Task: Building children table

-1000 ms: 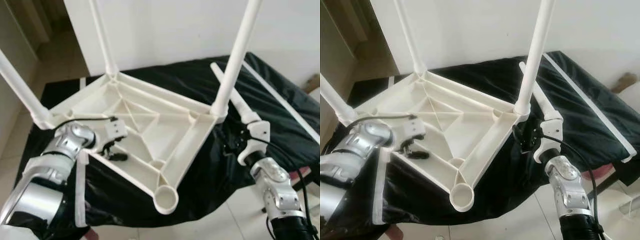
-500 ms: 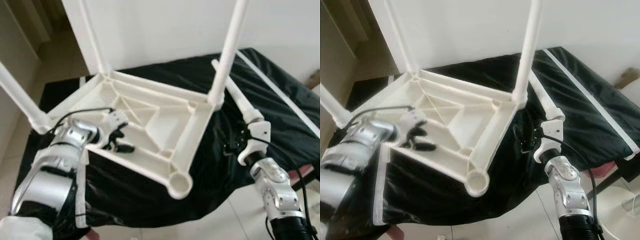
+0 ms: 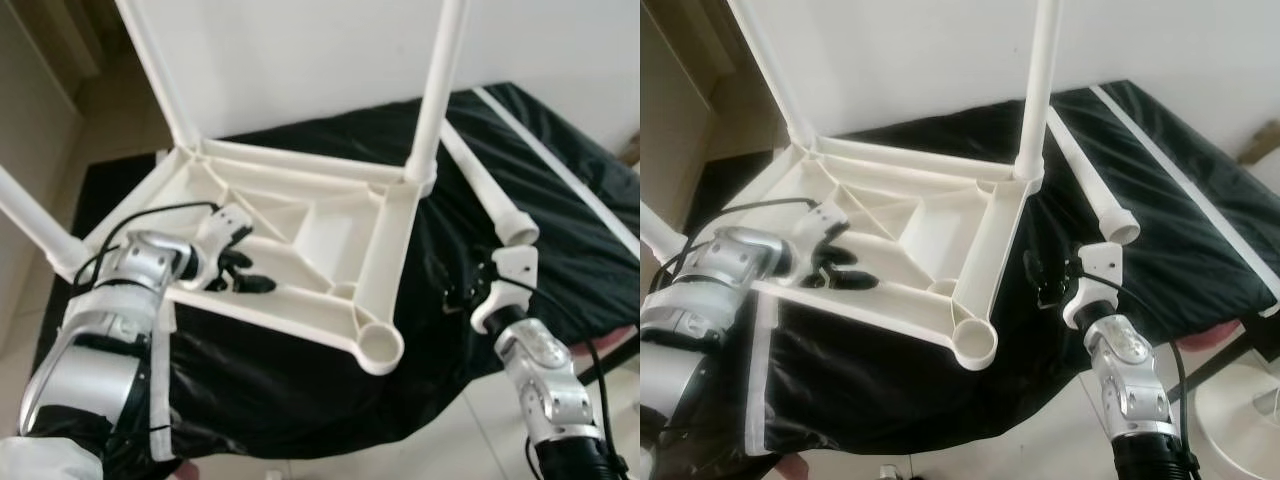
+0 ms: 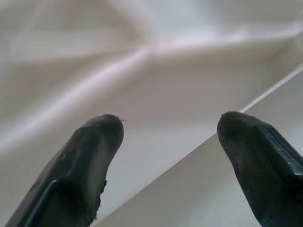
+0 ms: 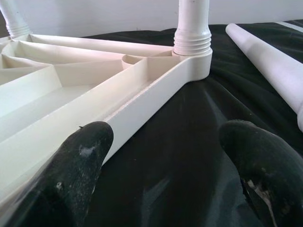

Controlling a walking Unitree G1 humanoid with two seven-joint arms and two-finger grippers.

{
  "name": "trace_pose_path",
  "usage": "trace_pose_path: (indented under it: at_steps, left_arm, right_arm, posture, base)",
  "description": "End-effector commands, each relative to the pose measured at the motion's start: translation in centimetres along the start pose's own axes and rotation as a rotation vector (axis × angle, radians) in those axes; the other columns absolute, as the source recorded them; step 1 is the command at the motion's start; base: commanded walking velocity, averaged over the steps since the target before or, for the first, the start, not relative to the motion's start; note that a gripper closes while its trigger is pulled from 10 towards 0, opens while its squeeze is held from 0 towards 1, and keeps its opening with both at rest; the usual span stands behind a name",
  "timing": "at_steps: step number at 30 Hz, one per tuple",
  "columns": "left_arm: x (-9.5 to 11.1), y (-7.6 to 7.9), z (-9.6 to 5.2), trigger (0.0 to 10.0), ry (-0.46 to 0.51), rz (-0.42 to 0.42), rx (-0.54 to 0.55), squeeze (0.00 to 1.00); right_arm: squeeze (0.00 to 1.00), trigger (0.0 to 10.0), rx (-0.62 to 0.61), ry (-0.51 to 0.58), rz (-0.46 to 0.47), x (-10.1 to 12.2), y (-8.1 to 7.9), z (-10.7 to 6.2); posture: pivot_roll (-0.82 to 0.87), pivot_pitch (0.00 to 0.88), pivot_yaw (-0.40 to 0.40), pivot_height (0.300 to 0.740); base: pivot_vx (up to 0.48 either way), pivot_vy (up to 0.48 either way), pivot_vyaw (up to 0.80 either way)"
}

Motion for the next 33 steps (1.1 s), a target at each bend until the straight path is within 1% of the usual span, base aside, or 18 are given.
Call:
trace_pose_path:
  at_steps: [1, 4, 5, 6, 7, 8, 12, 14, 16, 17, 20, 21, 23, 25, 28, 30, 31, 33]
  left_arm:
    - [1.2, 1.4, -0.4, 10.0, 0.074, 0.057, -0.135, 0.0]
    - [3.2, 1.8, -1.3, 10.0, 0.25, 0.069, -0.121, 0.0]
    - [3.6, 1.8, -1.5, 10.0, 0.284, 0.061, -0.108, 0.0]
    - [3.6, 1.8, -1.5, 10.0, 0.284, 0.061, -0.108, 0.0]
    - [3.7, 2.3, -1.9, 10.0, 0.313, 0.075, -0.11, 0.0]
    - [3.5, 3.8, -2.8, 10.0, 0.35, 0.107, -0.128, 0.0]
    - [3.1, 4.4, -3.1, 10.0, 0.365, 0.108, -0.124, 0.0]
    - [2.9, 4.6, -3.3, 10.0, 0.374, 0.096, -0.095, 0.0]
    - [2.2, 5.5, -3.5, 10.0, 0.363, 0.091, -0.094, 0.0]
    - [2.2, 5.5, -3.5, 10.0, 0.363, 0.091, -0.094, 0.0]
    - [0.8, 6.8, -3.3, 10.0, 0.304, 0.102, -0.096, 0.0]
    - [0.1, 6.8, -3.0, 10.0, 0.263, 0.119, -0.082, 0.0]
    - [0.1, 6.8, -3.0, 10.0, 0.263, 0.119, -0.082, 0.0]
    - [-0.7, 6.9, -2.6, 10.0, 0.212, 0.137, -0.065, 0.0]
    - [-1.0, 6.9, -2.4, 10.0, 0.191, 0.136, -0.064, 0.0]
    - [-1.9, 7.0, -2.0, 10.0, 0.125, 0.157, -0.057, 0.0]
    - [-1.9, 7.0, -2.0, 10.0, 0.125, 0.157, -0.057, 0.0]
    - [-2.9, 5.9, -1.0, 10.0, 0.049, 0.184, 0.009, 0.0]
  right_arm:
    - [0.0, 10.0, 0.007, -0.003, 0.0, -0.1, -0.3, 0.1]
    - [0.0, 10.0, -0.006, 0.01, 0.002, 0.0, -0.2, 0.0]
    - [0.0, 10.0, -0.011, 0.014, 0.004, 0.1, -0.2, -0.1]
    - [0.0, 10.0, -0.011, 0.014, 0.004, 0.1, -0.2, -0.1]
    - [0.0, 10.0, -0.013, 0.017, 0.007, 0.0, -0.3, -0.2]
    - [0.0, 10.0, -0.018, 0.017, 0.018, -0.1, -0.6, -0.3]
    - [0.0, 10.0, -0.018, 0.015, 0.022, -0.3, -0.7, -0.4]
    - [0.0, 10.0, -0.018, 0.011, 0.025, -0.3, -0.7, -0.4]
    - [0.0, 10.0, -0.017, 0.007, 0.027, -0.3, -0.6, -0.3]
    - [0.0, 10.0, -0.017, 0.007, 0.027, -0.3, -0.6, -0.3]
    - [0.0, 10.0, -0.007, 0.003, 0.021, -0.2, -0.5, 0.0]
    - [0.0, 10.0, -0.003, 0.002, 0.019, -0.1, -0.5, 0.2]
    - [0.0, 10.0, -0.003, 0.002, 0.019, -0.1, -0.5, 0.2]
    - [0.0, 10.0, 0.0, 0.002, 0.017, -0.1, -0.5, 0.4]
    - [0.0, 10.0, 0.001, 0.003, 0.017, -0.1, -0.6, 0.5]
    - [0.0, 10.0, 0.002, 0.006, 0.018, 0.0, -0.7, 0.5]
    - [0.0, 10.0, 0.002, 0.006, 0.018, 0.0, -0.7, 0.5]
    - [0.0, 10.0, -0.001, 0.009, 0.026, -0.1, -0.9, 0.6]
  posture:
    - [-0.07, 0.037, 0.116, 0.74]
    - [-0.08, 0.035, 0.105, 0.74]
    - [-0.08, 0.035, 0.105, 0.74]
    - [-0.08, 0.035, 0.105, 0.74]
    - [-0.07, 0.034, 0.095, 0.74]
    - [-0.07, 0.035, 0.082, 0.74]
    - [-0.06, 0.034, 0.066, 0.74]
    - [-0.06, 0.034, 0.063, 0.74]
    - [-0.06, 0.034, 0.053, 0.74]
    - [-0.06, 0.034, 0.053, 0.74]
    - [-0.04, 0.034, 0.037, 0.74]
    - [-0.04, 0.033, 0.034, 0.74]
    - [-0.04, 0.033, 0.034, 0.74]
    - [-0.04, 0.031, 0.034, 0.74]
    - [-0.04, 0.029, 0.034, 0.74]
    - [-0.04, 0.023, 0.034, 0.74]
    - [-0.04, 0.023, 0.034, 0.74]
    - [-0.04, 0.021, 0.034, 0.74]
  base:
    - [0.0, 0.0, 0.0]
    - [0.0, 0.0, 0.0]
    - [0.0, 0.0, 0.0]
    - [0.0, 0.0, 0.0]
    - [0.0, 0.0, 0.0]
    - [0.0, 0.0, 0.0]
    - [0.0, 0.0, 0.0]
    - [0.0, 0.0, 0.0]
    - [0.0, 0.0, 0.0]
    - [0.0, 0.0, 0.0]
    - [0.0, 0.0, 0.0]
    - [0.0, 0.0, 0.0]
    - [0.0, 0.0, 0.0]
    - [0.0, 0.0, 0.0]
    - [0.0, 0.0, 0.0]
    - [0.0, 0.0, 0.0]
    - [0.0, 0.0, 0.0]
    - [0.0, 0.0, 0.0]
Point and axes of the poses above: a point about 5 cm out from each wrist's last joint towards the gripper, its own z axis pointing out of the wrist towards the gripper, its own x axis along the axis of the wrist's last joint, y = z × x, the point moved 5 cm from there along z, pointing out of the wrist towards the gripper, and after that the axes turned 8 degrees about z, right-handed, at the moved point
